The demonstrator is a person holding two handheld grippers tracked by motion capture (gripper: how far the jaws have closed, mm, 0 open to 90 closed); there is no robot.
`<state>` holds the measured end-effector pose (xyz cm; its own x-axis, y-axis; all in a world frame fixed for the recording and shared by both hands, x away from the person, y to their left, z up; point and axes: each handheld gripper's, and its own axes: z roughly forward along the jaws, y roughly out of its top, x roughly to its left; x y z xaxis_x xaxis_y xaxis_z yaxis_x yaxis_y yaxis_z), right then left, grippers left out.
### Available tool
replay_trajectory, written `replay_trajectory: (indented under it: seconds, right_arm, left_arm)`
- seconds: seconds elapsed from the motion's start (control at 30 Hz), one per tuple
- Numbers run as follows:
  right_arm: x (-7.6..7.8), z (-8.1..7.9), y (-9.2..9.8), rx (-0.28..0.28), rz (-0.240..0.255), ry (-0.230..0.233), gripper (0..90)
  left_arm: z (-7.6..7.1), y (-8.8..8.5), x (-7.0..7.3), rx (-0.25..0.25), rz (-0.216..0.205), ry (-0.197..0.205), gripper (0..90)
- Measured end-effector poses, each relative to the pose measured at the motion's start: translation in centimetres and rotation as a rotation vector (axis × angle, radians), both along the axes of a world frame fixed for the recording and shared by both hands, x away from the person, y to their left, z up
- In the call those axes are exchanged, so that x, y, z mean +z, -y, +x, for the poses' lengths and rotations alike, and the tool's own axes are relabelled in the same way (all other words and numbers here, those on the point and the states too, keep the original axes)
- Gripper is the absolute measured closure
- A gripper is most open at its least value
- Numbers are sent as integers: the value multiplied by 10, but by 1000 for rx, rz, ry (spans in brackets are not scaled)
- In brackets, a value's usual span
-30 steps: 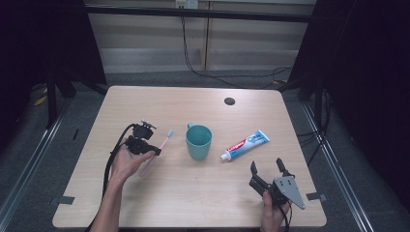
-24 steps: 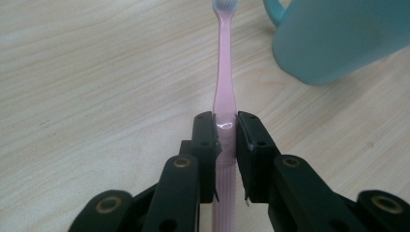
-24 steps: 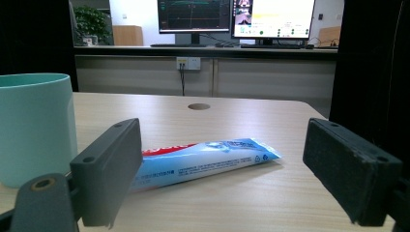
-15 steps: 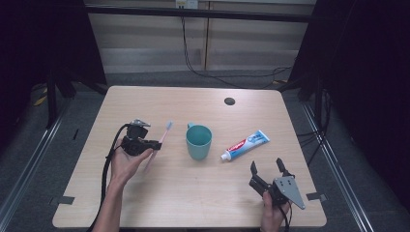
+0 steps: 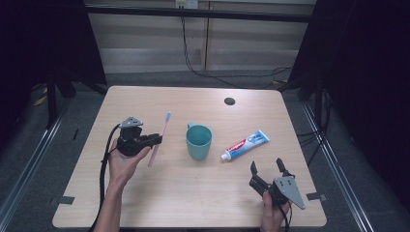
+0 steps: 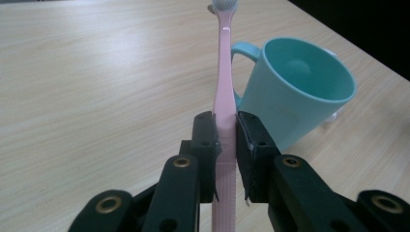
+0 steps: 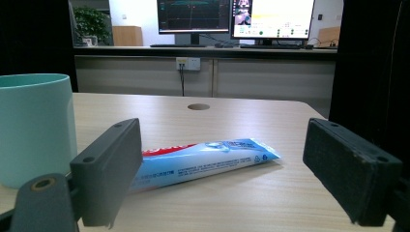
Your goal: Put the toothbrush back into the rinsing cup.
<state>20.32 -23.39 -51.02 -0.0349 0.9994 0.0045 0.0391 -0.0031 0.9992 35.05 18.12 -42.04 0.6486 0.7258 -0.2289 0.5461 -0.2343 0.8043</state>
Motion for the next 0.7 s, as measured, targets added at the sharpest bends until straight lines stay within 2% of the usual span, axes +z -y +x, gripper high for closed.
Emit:
replay_trajectory:
  seconds: [0.13, 0.2, 0.3, 0.4, 0.43, 0.5, 0.6, 0.7]
  right_arm:
    - [0, 0, 0, 0, 1, 2, 131]
    - [0, 0, 0, 0, 1, 2, 131]
    - [0, 0, 0, 0, 2, 3, 131]
    - [0, 0, 0, 0, 1, 0, 131]
    - [0, 0, 0, 0, 0, 1, 131]
    - [0, 0, 0, 0, 2, 3, 131]
    - [0, 0, 0, -1, 1, 1, 131]
    - [0, 0, 0, -1, 1, 3, 131]
  left_arm:
    - [-3, -1, 4, 15, -25, 33, 787]
    - [-5, -3, 5, 39, -55, 44, 787]
    - [-7, -4, 8, 41, -81, 76, 787]
    - [-10, -5, 11, 32, -86, 107, 787]
    - [-12, -5, 13, 32, -90, 129, 787]
    - [-14, -5, 16, 37, -118, 144, 787]
    - [-16, -5, 21, 33, -130, 183, 787]
    - [-17, -5, 24, 32, -138, 199, 787]
